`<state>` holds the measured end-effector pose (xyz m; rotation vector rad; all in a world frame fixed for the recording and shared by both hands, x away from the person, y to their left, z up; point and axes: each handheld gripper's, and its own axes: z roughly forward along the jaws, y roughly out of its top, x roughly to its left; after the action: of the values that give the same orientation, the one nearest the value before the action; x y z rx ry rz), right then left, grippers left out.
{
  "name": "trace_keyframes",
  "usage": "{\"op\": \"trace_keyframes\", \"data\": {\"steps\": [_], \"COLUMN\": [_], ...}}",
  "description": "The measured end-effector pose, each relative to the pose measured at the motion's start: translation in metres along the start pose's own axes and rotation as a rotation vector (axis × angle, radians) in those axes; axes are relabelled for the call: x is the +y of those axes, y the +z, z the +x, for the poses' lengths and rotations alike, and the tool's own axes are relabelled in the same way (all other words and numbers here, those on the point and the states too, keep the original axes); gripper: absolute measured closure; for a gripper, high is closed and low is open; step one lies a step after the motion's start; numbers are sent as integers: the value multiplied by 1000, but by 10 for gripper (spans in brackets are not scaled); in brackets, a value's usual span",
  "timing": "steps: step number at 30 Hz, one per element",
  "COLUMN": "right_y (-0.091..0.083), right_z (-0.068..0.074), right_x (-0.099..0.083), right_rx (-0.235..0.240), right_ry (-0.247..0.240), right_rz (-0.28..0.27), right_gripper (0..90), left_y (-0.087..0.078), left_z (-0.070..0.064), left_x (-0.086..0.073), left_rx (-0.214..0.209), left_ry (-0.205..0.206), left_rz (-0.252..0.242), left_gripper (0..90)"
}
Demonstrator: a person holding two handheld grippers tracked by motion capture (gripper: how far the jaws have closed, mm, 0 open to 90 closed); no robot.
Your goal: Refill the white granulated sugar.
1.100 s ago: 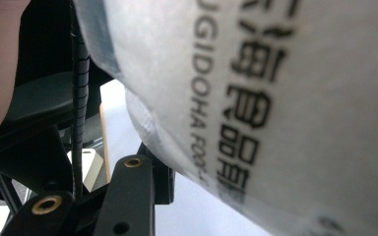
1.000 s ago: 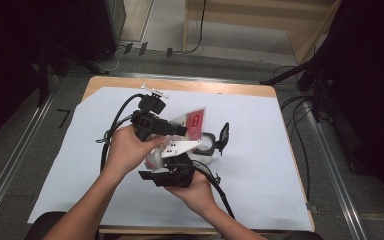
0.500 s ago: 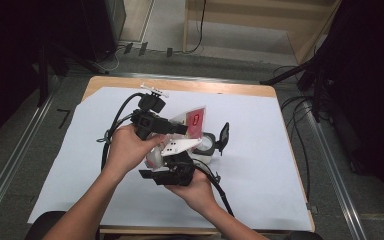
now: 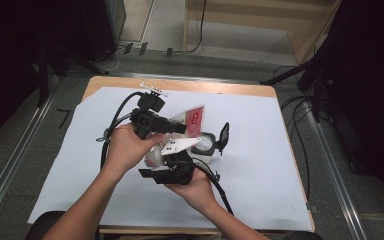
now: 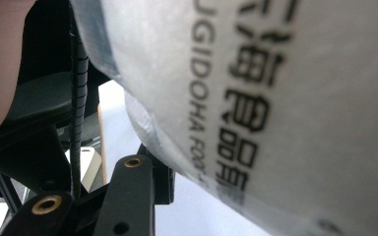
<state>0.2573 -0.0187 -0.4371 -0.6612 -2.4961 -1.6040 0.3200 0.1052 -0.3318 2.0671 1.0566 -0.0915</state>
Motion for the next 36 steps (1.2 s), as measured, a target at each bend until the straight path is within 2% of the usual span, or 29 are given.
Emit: {"op": "trace_keyframes", "data": {"steps": [36], "right_y": [0], "right_z": [0], "right_x": [-1], "right_rx": [-5], "right_ry": [0], "right_rz": [15], "right_gripper": [622], "left_y": [2], "left_z": [0], "left_x": [-1], "left_rx": [-3], "left_ry": [7], "left_rz": [3], "left_gripper": [693]}}
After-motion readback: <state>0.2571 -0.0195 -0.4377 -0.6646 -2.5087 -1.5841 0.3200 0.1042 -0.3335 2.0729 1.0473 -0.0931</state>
